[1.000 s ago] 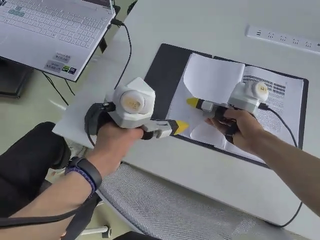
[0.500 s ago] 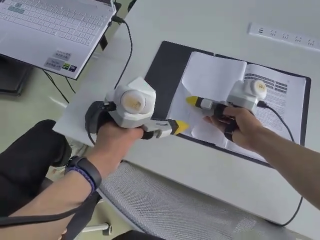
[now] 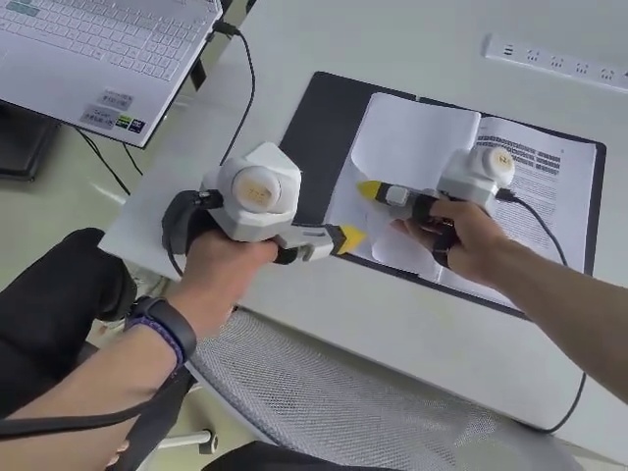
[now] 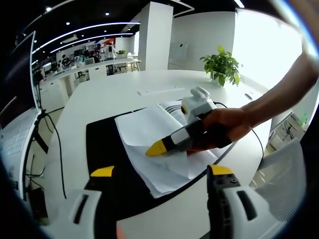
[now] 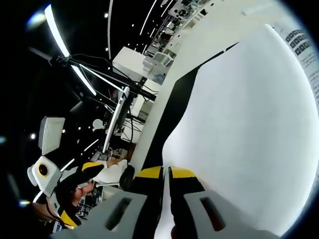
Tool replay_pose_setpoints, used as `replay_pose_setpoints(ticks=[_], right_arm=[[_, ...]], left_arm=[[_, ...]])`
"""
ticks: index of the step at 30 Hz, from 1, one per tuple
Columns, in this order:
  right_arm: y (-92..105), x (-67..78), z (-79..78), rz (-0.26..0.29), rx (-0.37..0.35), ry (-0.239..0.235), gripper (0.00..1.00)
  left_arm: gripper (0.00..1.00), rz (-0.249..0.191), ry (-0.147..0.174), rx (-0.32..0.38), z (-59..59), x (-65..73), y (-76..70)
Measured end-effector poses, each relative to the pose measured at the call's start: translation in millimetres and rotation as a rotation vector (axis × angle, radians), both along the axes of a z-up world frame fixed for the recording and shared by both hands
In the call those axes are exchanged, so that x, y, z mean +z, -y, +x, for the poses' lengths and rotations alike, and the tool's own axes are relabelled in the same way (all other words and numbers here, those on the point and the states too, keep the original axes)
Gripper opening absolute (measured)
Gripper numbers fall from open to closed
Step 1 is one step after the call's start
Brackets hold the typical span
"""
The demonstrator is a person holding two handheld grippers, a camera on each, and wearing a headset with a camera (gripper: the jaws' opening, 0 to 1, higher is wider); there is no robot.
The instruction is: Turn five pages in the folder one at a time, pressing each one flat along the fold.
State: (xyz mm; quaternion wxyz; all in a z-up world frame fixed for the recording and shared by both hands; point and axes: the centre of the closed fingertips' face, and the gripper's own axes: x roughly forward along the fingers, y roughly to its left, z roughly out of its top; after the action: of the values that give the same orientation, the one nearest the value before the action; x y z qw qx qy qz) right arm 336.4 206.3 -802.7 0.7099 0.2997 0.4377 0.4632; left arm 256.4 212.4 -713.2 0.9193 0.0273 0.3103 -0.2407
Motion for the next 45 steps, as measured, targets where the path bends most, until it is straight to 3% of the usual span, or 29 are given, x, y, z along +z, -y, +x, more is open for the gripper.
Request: replay_pose_setpoints(ticks=[2, 5, 11, 13, 17, 21, 27, 32, 35, 45], right_arm=[[-0.8, 7.2, -4.4, 0.016, 0.039, 0.046, 0.11], [0.3, 9.7, -7.3, 0.011, 0.049, 0.060, 0.19], [3.1, 20.2, -15.4, 0.013, 0.044, 0.065, 0.22], [3.1, 31.8, -23.0, 0.015, 0.054, 0.078, 0.23], [3.9, 36.5, -21.0, 0.013, 0.074, 0.100, 0.26], [4.7, 55.5, -27.7, 0.027, 0.077, 0.121, 0.29], [10.1, 61.3, -24.5, 0.026, 0.091, 0.154, 0.31], [17.3, 63.9, -23.2, 0.021, 0.088, 0.171, 0.31], [22.2, 67.9, -23.2, 0.011, 0.091, 0.189, 0.31], [49.5, 74.0, -2.0, -0.007, 0.050, 0.232, 0.28]], left_arm=[[0.71, 0.017, 0.005, -0.002, 3.1, -1.5, 0.5], [0.69, 0.009, 0.004, -0.011, 7.2, -3.4, 3.7], [0.63, 0.021, 0.007, -0.033, 16.7, -4.7, 9.3], [0.61, 0.017, 0.012, -0.038, 20.1, -2.9, 12.5], [0.61, 0.010, 0.016, -0.051, 24.6, -2.1, 19.5], [0.60, 0.009, 0.016, -0.068, 26.1, -2.3, 25.6], [0.58, 0.008, 0.019, -0.083, 27.1, -2.5, 30.2], [0.54, 0.015, 0.008, -0.089, 27.3, -11.7, 28.7], [0.47, 0.022, 0.001, -0.091, 27.1, -17.3, 26.0], [0.26, 0.041, -0.052, -0.093, 20.3, -40.7, 17.8]])
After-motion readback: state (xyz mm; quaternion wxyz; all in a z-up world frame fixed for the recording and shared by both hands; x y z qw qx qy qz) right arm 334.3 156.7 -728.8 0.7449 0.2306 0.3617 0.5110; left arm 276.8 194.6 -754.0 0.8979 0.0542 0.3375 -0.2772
